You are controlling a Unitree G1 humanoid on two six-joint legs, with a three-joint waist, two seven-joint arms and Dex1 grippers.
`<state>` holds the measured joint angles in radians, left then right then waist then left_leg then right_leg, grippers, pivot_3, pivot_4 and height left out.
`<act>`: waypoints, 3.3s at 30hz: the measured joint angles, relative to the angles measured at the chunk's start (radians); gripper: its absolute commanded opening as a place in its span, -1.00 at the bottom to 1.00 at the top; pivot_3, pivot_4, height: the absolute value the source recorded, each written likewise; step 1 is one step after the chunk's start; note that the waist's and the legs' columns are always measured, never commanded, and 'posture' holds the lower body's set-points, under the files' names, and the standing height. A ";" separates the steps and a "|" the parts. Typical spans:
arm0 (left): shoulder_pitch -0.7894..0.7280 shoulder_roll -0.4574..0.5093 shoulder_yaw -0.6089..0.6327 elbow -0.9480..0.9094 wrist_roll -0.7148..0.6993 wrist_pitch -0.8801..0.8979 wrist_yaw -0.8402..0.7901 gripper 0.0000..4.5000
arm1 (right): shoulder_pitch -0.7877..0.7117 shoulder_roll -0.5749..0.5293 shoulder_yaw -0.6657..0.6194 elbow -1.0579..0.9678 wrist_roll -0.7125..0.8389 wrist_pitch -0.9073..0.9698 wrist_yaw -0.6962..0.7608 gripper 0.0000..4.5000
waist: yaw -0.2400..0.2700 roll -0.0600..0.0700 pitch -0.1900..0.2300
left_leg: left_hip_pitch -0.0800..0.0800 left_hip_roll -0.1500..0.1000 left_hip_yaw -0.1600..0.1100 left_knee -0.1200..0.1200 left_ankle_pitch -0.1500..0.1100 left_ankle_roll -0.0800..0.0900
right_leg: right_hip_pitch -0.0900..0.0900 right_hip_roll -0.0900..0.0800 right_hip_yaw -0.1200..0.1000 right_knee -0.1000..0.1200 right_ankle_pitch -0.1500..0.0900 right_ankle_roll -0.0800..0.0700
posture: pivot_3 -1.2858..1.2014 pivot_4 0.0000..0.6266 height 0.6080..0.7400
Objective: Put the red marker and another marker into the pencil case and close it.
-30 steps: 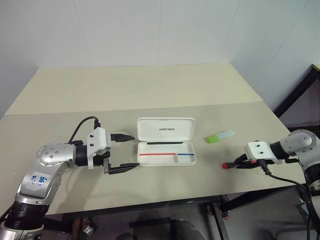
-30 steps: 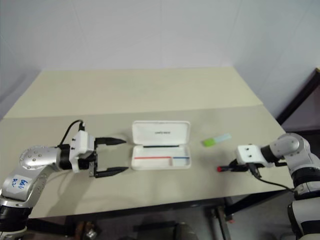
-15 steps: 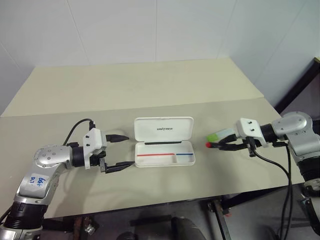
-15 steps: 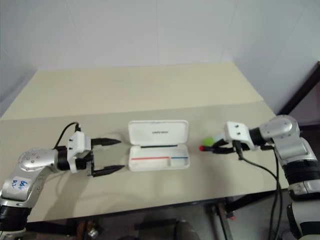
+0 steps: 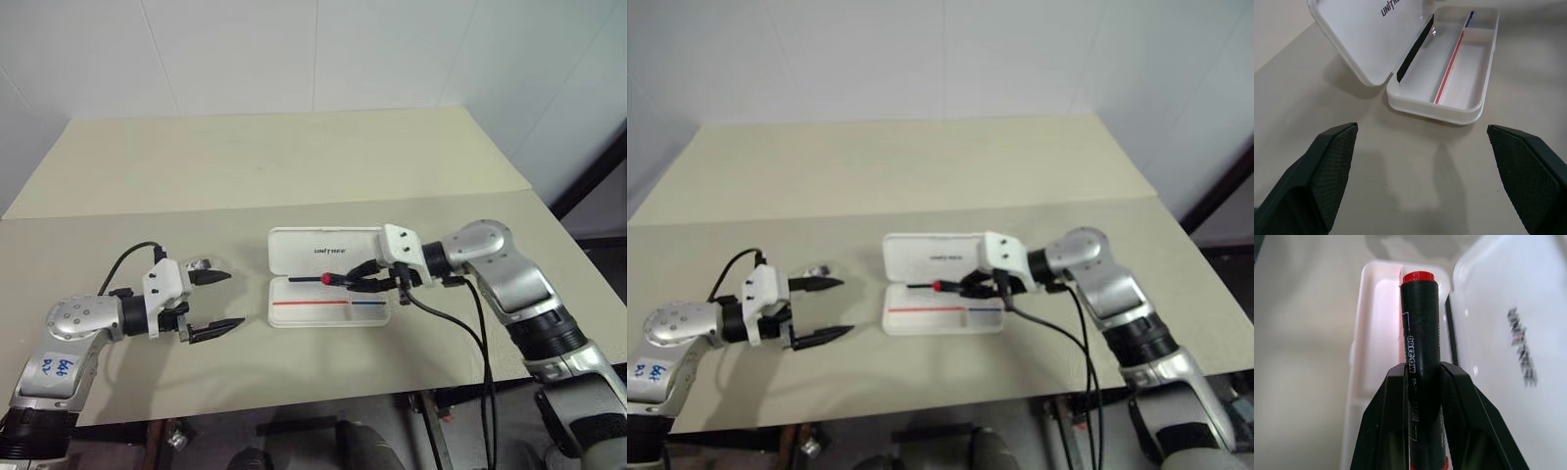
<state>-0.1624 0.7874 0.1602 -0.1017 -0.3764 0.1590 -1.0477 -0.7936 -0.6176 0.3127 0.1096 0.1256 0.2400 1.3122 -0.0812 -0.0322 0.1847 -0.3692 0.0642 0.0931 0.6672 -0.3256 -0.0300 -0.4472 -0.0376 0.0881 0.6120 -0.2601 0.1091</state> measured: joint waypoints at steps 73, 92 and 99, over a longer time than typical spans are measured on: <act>-0.058 -0.099 -0.097 -0.113 -0.011 0.055 0.078 1.00 | -0.461 -0.121 0.078 1.202 -0.529 -0.784 -0.081 0.98 | -0.020 0.003 0.002 | 0.002 0.000 0.002 0.012 0.002 -0.001 | 0.002 0.002 0.004 0.008 0.002 0.003 | 0.03 -0.52 1.00; 0.046 -0.063 -0.001 -0.225 -0.024 0.113 0.119 1.00 | -0.529 -0.034 0.120 1.243 -0.686 -0.716 -0.132 0.81 | -0.051 0.002 0.001 | 0.003 0.000 0.000 0.013 0.002 -0.001 | 0.003 0.002 0.004 0.010 0.002 0.003 | 0.03 -0.52 1.00; 0.061 -0.061 0.012 -0.245 -0.031 0.123 0.120 1.00 | -0.524 0.012 0.071 1.254 -0.644 -0.714 -0.010 -0.22 | -0.071 0.001 0.001 | 0.003 0.001 0.000 0.012 0.002 -0.002 | 0.003 0.002 0.003 0.011 0.002 0.003 | 0.03 -0.52 1.00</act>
<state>-0.1013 0.7265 0.1726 -0.3472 -0.4069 0.2817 -0.9279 -1.3178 -0.6057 0.3836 1.3634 -0.5180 -0.4737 1.3019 -0.1526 -0.0308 0.1856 -0.3658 0.0651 0.0928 0.6796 -0.3236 -0.0317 -0.4442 -0.0356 0.0915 0.6229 -0.2582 0.1124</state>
